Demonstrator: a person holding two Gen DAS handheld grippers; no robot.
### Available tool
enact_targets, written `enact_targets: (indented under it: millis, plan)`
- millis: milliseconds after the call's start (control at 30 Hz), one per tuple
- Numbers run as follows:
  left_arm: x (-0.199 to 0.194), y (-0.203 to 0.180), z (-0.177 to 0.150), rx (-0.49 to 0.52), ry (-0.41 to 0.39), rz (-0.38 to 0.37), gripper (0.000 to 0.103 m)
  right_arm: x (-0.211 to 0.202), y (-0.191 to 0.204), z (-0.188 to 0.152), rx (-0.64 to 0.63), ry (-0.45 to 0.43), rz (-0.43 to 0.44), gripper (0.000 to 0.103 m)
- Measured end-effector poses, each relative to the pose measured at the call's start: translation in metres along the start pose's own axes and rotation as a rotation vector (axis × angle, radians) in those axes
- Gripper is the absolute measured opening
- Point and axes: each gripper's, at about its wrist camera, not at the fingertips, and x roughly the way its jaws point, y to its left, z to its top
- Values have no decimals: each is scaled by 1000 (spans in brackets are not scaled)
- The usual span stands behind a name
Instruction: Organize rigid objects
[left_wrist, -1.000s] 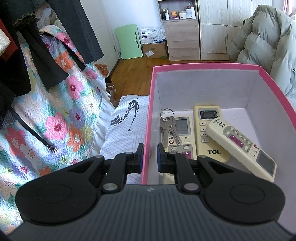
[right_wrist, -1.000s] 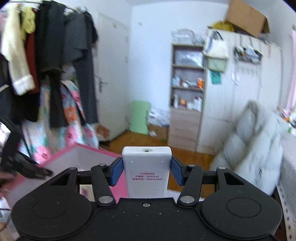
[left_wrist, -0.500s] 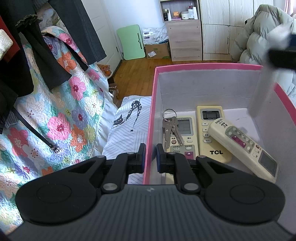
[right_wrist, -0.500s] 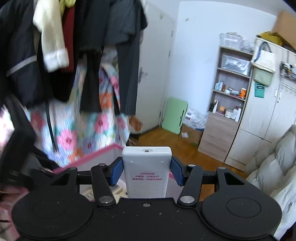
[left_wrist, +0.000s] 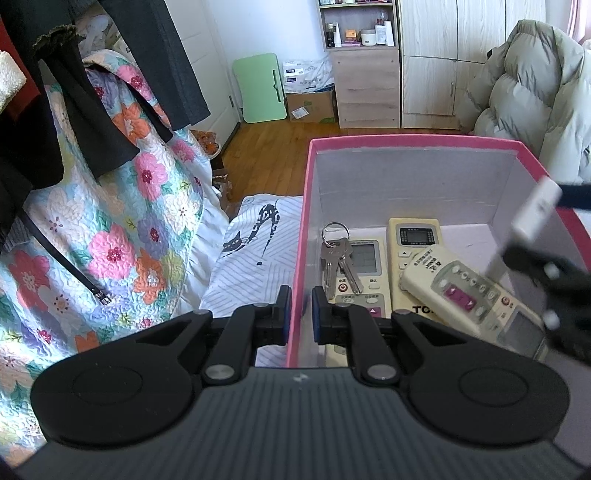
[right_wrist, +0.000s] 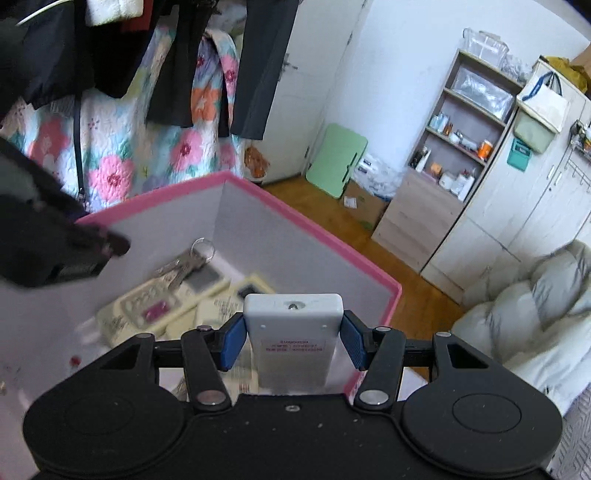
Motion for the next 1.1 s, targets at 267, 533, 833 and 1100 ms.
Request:
enact_targets:
  millis: [267, 533, 833, 1100]
  plan:
    - [1, 0, 1, -5, -6, -2, 11, -22, 27, -12, -76, 60, -14, 61]
    - [1, 0, 1, -13, -10, -9, 11, -30, 35, -22, -125, 77, -43, 61]
    - [1, 1, 1, -16, -14, -13, 11, -8, 31, -18, -106, 139, -29, 61]
    - [1, 0, 0, -10, -8, -15, 12, -24, 23, -13, -53, 11, -93, 74]
